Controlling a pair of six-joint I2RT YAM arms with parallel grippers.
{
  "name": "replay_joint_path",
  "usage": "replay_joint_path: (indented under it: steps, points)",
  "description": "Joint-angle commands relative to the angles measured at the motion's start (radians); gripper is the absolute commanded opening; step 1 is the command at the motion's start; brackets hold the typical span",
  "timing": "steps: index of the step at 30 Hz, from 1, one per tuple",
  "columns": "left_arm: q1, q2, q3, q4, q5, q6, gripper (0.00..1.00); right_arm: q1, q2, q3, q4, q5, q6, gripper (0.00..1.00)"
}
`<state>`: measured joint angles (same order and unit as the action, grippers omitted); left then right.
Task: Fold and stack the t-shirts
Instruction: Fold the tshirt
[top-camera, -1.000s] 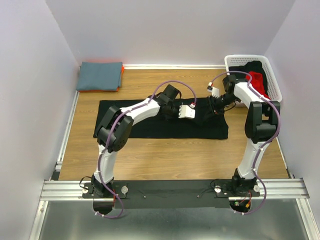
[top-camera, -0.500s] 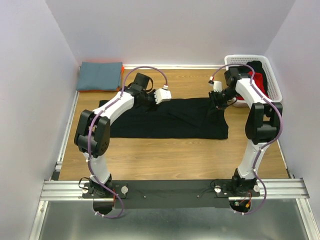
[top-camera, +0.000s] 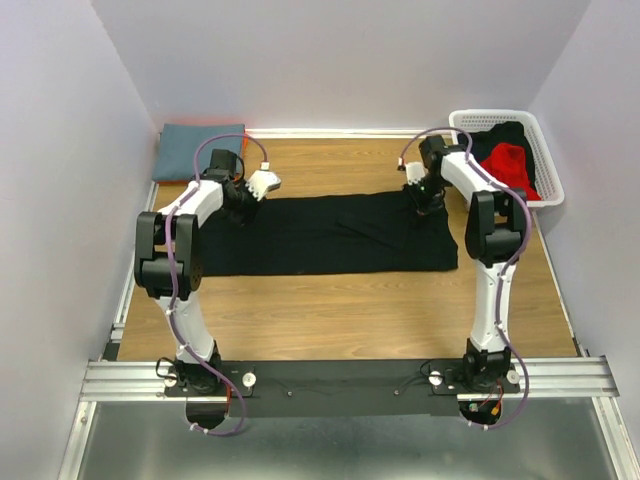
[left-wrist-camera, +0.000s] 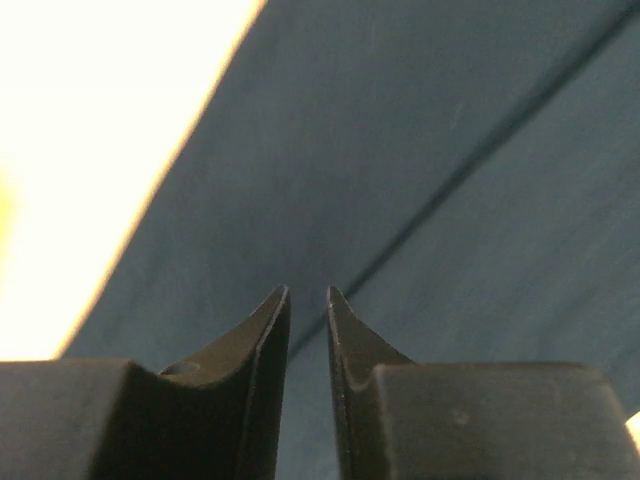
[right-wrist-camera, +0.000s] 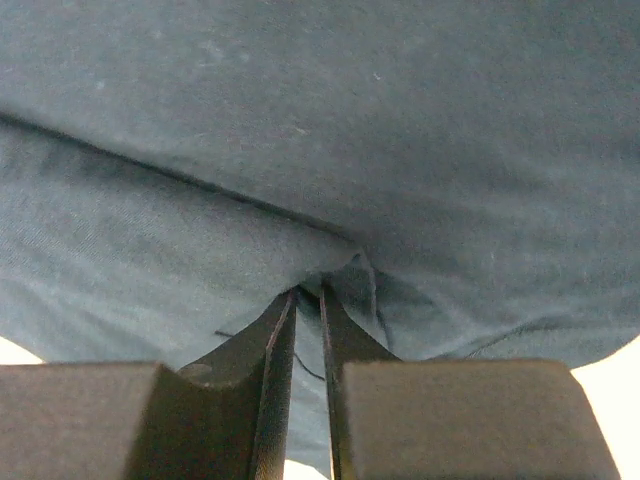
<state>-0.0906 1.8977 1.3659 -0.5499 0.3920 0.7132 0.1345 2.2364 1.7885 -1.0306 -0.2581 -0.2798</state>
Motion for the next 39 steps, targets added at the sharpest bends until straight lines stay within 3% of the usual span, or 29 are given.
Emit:
replay_joint_path:
  steps: [1,6,8,11,15,23,32,39]
  points:
    - [0.020,0.024,-0.056,-0.029,-0.085,0.037,0.27,0.001,0.133,0.135,0.063,0.178,-0.047,0.22]
    - [0.029,0.015,-0.114,-0.002,-0.142,0.054,0.26,0.017,0.404,0.509,0.089,0.304,-0.079,0.22]
    - [0.028,-0.005,-0.122,-0.004,-0.142,0.061,0.26,0.034,0.485,0.746,0.138,0.394,-0.116,0.24]
    - [0.026,-0.057,-0.120,-0.033,-0.117,0.086,0.26,0.056,0.513,0.838,0.248,0.459,-0.140,0.28]
    - [0.019,-0.127,-0.131,-0.047,-0.093,0.129,0.29,0.057,0.301,0.563,0.408,0.428,-0.128,0.38]
    - [-0.084,-0.160,-0.241,0.010,-0.128,0.183,0.30,0.057,0.005,0.343,0.426,0.361,-0.113,0.55]
    - [-0.224,-0.161,-0.378,0.032,-0.307,0.252,0.26,0.053,-0.133,0.190,0.325,0.275,-0.053,0.63]
    - [-0.475,-0.203,-0.430,-0.134,-0.248,0.217,0.18,-0.015,-0.143,0.206,0.161,0.160,0.013,0.65]
